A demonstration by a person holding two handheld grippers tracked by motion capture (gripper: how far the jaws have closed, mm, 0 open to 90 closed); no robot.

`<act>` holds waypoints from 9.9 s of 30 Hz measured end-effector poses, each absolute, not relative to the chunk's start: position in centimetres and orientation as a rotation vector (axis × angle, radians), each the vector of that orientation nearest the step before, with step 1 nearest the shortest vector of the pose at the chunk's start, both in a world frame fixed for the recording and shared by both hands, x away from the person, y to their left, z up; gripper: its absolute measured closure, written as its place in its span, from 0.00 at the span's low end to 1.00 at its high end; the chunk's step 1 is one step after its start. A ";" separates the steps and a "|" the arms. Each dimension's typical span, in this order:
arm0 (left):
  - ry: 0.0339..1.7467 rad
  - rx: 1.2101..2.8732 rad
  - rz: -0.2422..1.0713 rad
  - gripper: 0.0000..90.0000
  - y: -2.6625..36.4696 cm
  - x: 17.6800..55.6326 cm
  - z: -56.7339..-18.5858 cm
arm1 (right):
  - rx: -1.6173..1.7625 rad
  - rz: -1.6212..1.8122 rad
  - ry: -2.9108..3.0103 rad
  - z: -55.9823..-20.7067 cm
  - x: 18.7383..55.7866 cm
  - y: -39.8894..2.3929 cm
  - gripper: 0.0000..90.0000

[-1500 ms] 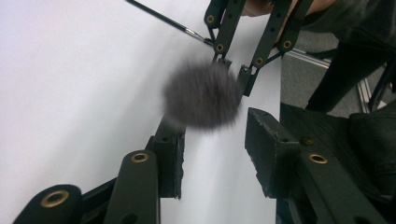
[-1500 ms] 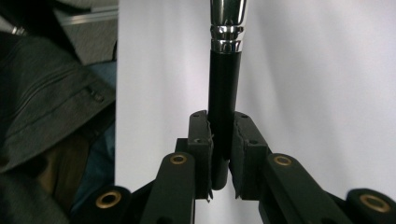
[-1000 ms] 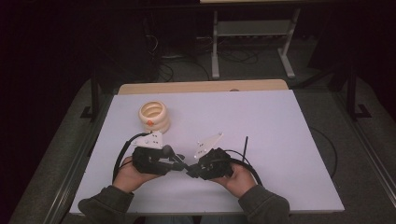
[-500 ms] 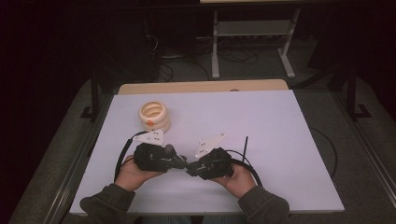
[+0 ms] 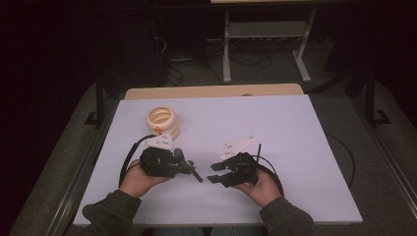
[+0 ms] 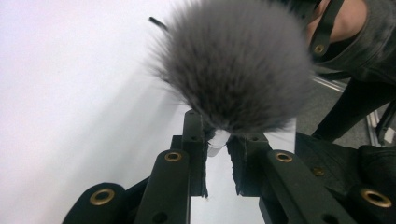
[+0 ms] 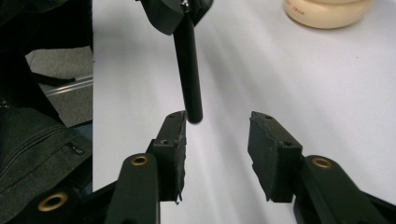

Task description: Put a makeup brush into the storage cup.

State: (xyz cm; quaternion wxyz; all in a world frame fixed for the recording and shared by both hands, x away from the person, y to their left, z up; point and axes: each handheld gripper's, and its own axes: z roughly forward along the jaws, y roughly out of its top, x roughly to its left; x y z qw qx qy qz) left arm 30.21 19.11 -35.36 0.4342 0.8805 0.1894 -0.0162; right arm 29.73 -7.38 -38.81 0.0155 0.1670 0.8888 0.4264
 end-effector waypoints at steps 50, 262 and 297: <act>0.627 2.206 0.094 0.86 22.4 34.3 -32.7 | 0.817 1.341 2.603 -39.0 29.8 -15.5 0.42; 0.897 2.052 0.244 0.43 27.4 34.0 -35.5 | 0.865 1.228 2.548 -39.1 29.8 -19.1 0.34; 0.811 2.048 0.291 0.36 26.4 29.9 -36.1 | 0.840 0.996 2.645 -37.2 32.3 -19.9 0.33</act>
